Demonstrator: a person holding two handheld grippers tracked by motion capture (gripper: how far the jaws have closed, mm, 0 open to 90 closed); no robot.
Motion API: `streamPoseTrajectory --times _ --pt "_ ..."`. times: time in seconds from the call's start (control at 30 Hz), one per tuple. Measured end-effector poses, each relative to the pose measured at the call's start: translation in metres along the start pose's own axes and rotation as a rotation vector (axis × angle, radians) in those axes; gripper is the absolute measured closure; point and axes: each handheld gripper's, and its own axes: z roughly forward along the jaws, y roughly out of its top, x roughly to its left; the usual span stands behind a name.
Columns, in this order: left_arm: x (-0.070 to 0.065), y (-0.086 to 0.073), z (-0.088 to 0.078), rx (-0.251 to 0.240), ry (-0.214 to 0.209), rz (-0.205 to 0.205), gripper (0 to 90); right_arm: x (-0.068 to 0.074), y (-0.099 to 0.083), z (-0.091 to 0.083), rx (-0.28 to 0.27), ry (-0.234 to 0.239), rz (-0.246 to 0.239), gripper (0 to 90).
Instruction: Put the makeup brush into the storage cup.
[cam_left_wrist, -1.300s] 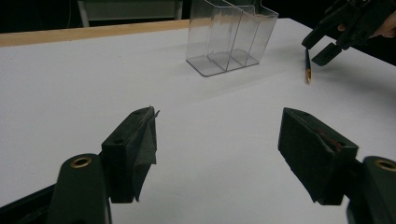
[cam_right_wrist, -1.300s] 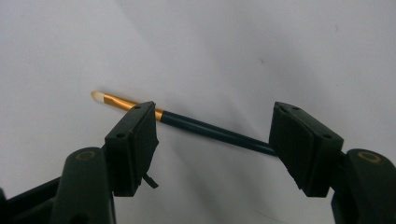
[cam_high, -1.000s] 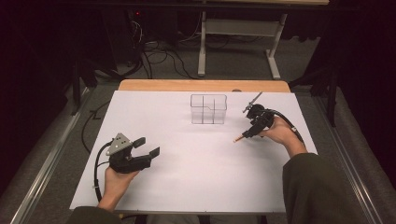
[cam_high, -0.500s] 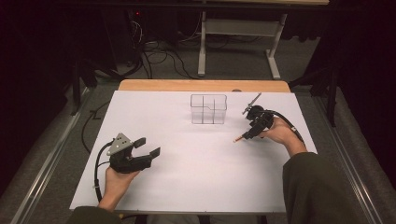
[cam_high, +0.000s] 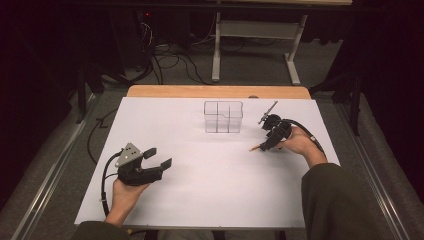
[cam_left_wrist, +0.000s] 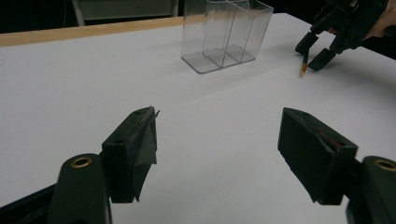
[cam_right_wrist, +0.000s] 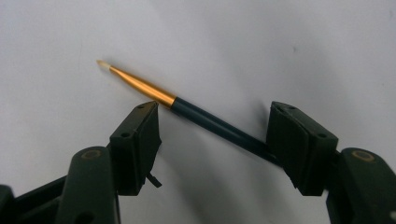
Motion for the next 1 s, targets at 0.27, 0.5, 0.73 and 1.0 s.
streamPoseTrajectory --times 0.27,0.5,0.73,1.0 --pt "-0.0001 0.0000 -0.0002 0.001 0.000 0.001 28.4 0.0007 0.0002 -0.0002 0.013 0.005 0.001 40.1" --pt "-0.0004 -0.0001 -0.0005 0.000 0.000 0.002 28.4 0.0028 0.0006 -0.0015 0.028 0.004 0.017 46.2" --pt "-0.0006 -0.0001 -0.0007 -0.001 0.000 0.003 28.4 0.0047 0.0012 -0.0022 0.043 -0.006 0.046 50.5" --pt "-0.0011 -0.0002 -0.0018 -0.001 0.000 0.005 28.4 0.0047 0.0010 -0.0035 0.053 -0.006 0.051 59.6"
